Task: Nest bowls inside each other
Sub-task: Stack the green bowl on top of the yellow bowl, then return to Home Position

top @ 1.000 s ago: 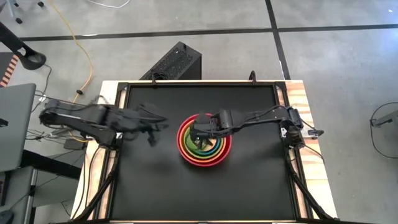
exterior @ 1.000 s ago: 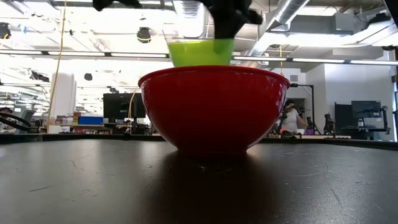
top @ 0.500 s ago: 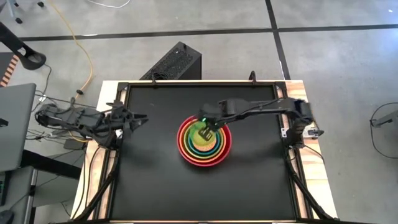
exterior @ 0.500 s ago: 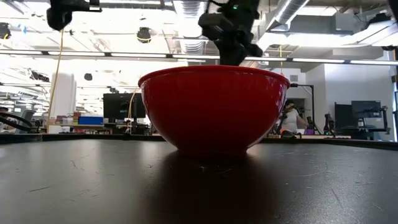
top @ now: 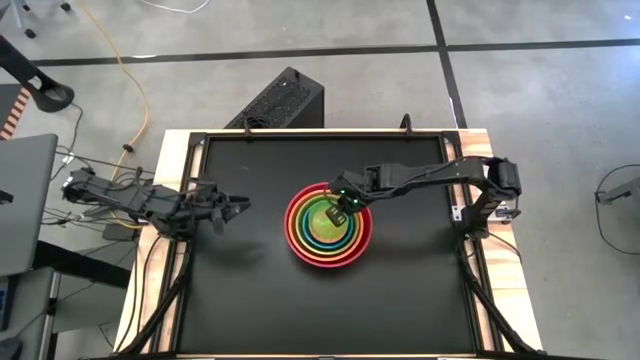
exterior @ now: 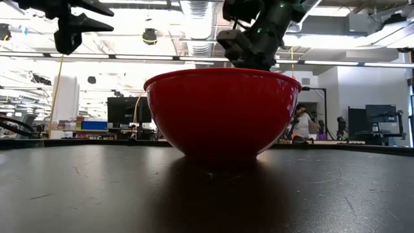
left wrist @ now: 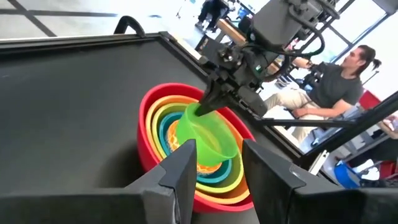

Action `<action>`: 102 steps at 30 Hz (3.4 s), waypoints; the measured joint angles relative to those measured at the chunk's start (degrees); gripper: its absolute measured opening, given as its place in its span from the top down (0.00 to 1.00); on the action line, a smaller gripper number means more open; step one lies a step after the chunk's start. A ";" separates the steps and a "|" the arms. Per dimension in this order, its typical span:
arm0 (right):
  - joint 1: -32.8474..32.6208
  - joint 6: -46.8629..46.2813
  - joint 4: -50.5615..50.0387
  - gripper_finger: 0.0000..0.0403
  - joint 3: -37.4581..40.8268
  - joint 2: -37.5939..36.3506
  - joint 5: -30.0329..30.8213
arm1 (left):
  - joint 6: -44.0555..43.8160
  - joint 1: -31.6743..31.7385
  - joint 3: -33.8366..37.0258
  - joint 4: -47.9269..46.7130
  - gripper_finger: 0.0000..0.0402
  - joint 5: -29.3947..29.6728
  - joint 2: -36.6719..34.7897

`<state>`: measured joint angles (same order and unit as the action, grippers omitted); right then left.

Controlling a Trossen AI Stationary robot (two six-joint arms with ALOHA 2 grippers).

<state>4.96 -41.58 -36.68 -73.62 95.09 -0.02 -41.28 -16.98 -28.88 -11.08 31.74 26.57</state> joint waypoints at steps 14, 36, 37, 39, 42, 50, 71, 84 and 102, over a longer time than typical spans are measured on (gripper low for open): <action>-1.07 -2.13 0.78 0.93 -0.26 5.35 1.15 | -0.44 0.00 -0.04 0.27 0.71 -0.30 0.00; -3.66 -0.70 -3.40 0.47 -0.08 -9.98 2.55 | 0.16 0.00 -0.04 0.31 0.71 -2.15 0.00; -4.62 0.97 -3.20 0.47 -0.08 -11.56 2.53 | 0.59 0.00 -0.04 0.39 0.71 -2.64 0.00; -7.21 6.20 -3.00 0.47 -0.08 -14.32 2.93 | 2.22 0.01 -0.04 1.20 0.71 -3.98 0.00; -12.27 14.33 -2.09 0.47 -0.08 -17.73 5.75 | 5.98 0.03 -0.04 4.07 0.71 -5.48 0.02; -20.13 22.81 4.34 0.51 1.61 -24.27 8.79 | 16.52 0.03 -0.09 11.02 0.71 -5.77 0.00; -4.75 19.41 46.06 0.80 54.05 -61.18 -0.51 | 18.39 2.70 20.96 31.05 0.71 -5.94 -9.24; 4.88 21.71 41.70 0.98 65.89 -75.86 -13.63 | 16.59 4.27 27.23 29.26 0.71 -5.01 -19.10; 6.42 19.00 40.57 0.96 73.15 -94.36 -13.23 | 12.63 4.27 27.28 12.07 0.99 -13.06 -26.29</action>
<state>11.38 -22.58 3.89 -0.47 0.72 -13.25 -28.65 -12.71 -1.61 1.00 18.68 0.27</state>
